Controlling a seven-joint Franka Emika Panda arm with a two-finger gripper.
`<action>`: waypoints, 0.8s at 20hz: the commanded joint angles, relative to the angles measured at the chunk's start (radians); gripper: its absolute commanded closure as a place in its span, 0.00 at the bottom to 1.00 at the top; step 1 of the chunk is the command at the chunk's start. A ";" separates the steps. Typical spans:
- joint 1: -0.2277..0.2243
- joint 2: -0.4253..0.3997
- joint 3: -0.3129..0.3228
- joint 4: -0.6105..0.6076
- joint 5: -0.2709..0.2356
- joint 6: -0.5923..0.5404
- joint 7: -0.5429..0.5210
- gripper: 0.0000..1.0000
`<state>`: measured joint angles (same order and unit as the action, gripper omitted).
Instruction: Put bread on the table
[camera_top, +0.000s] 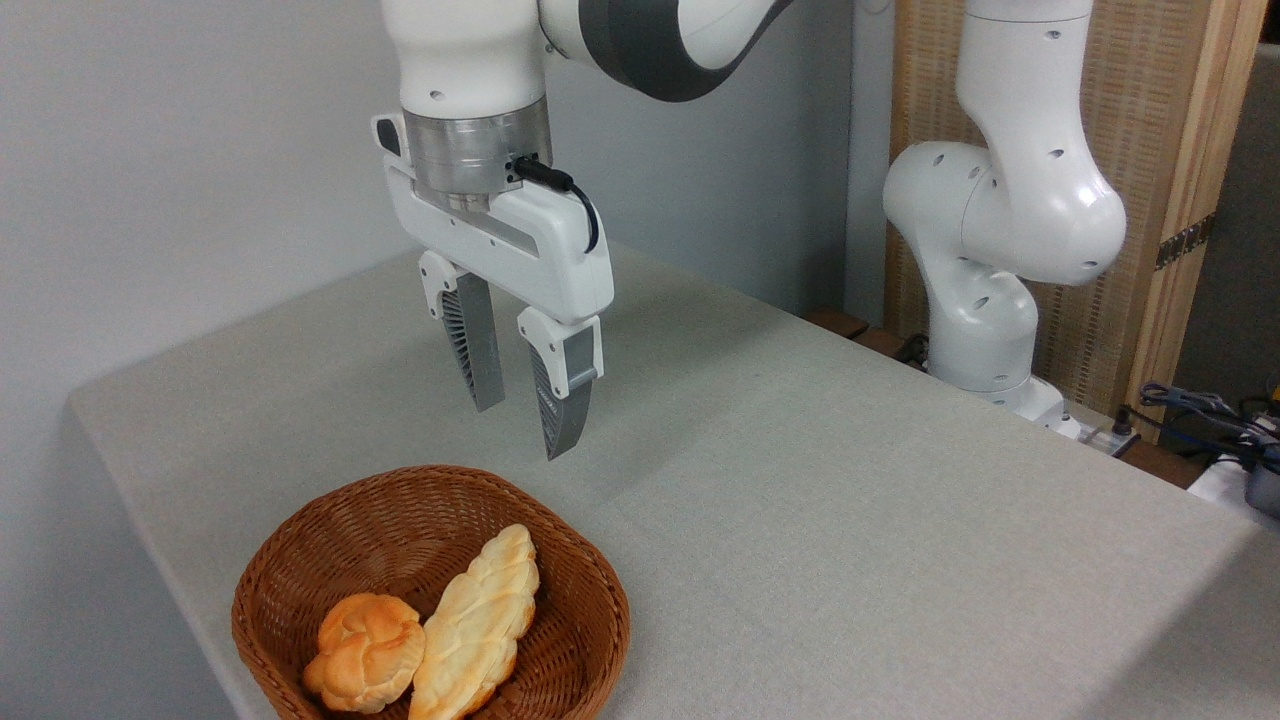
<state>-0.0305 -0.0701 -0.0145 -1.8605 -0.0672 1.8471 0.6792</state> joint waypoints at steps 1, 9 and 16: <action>-0.002 -0.004 0.011 0.033 0.012 -0.020 -0.018 0.00; 0.000 -0.010 0.011 0.035 0.004 -0.022 -0.021 0.00; 0.000 -0.010 0.011 0.035 0.003 -0.020 -0.021 0.00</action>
<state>-0.0277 -0.0711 -0.0067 -1.8335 -0.0672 1.8471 0.6791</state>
